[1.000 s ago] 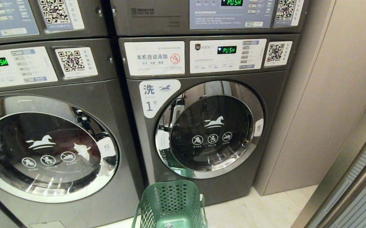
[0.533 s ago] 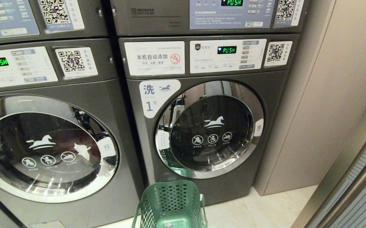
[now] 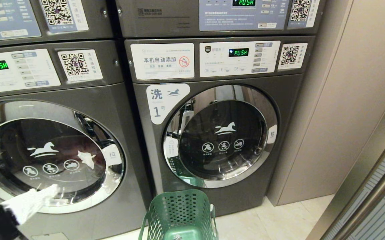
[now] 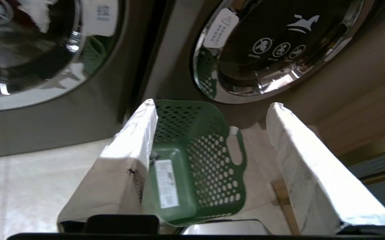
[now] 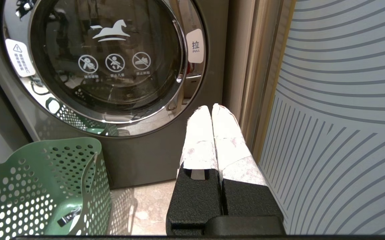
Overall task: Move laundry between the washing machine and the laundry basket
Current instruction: Open the lid of the washing machine
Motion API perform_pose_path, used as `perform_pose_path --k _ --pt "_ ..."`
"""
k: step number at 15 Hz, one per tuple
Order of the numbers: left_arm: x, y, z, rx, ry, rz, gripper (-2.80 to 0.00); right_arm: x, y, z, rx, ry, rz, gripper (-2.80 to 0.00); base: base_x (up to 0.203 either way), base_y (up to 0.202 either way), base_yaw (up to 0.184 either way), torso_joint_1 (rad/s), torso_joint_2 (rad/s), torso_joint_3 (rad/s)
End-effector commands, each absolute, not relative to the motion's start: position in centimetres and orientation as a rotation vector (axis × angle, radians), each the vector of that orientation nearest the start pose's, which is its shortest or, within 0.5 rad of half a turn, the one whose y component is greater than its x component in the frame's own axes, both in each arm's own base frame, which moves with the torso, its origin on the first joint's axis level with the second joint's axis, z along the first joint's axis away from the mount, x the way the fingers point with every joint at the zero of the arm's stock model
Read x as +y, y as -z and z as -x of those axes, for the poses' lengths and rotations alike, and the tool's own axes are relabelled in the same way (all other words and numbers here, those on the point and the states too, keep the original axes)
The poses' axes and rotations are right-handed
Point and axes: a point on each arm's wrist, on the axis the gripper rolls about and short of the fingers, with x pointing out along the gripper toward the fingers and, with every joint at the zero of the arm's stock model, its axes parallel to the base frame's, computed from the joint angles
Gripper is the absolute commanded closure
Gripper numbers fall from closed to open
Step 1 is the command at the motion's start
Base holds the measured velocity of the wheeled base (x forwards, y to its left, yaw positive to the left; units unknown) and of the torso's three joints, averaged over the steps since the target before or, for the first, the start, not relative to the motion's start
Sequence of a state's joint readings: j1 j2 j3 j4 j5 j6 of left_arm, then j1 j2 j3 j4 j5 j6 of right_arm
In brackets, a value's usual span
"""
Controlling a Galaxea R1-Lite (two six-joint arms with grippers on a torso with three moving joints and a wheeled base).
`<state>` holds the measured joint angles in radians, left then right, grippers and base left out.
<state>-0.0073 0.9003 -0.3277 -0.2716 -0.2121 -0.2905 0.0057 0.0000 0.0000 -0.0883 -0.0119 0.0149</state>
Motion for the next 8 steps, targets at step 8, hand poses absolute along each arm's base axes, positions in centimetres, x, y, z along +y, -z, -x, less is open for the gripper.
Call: perform_pose_path --k 8 --pt "3.4 -9.0 -24.1 0.325 0.198 0.269 -2.80 0.0 -7.5 2.0 -0.054 0.006 -0.016 0.00 0.000 0.000 0.000 0.000 0.00 0.000"
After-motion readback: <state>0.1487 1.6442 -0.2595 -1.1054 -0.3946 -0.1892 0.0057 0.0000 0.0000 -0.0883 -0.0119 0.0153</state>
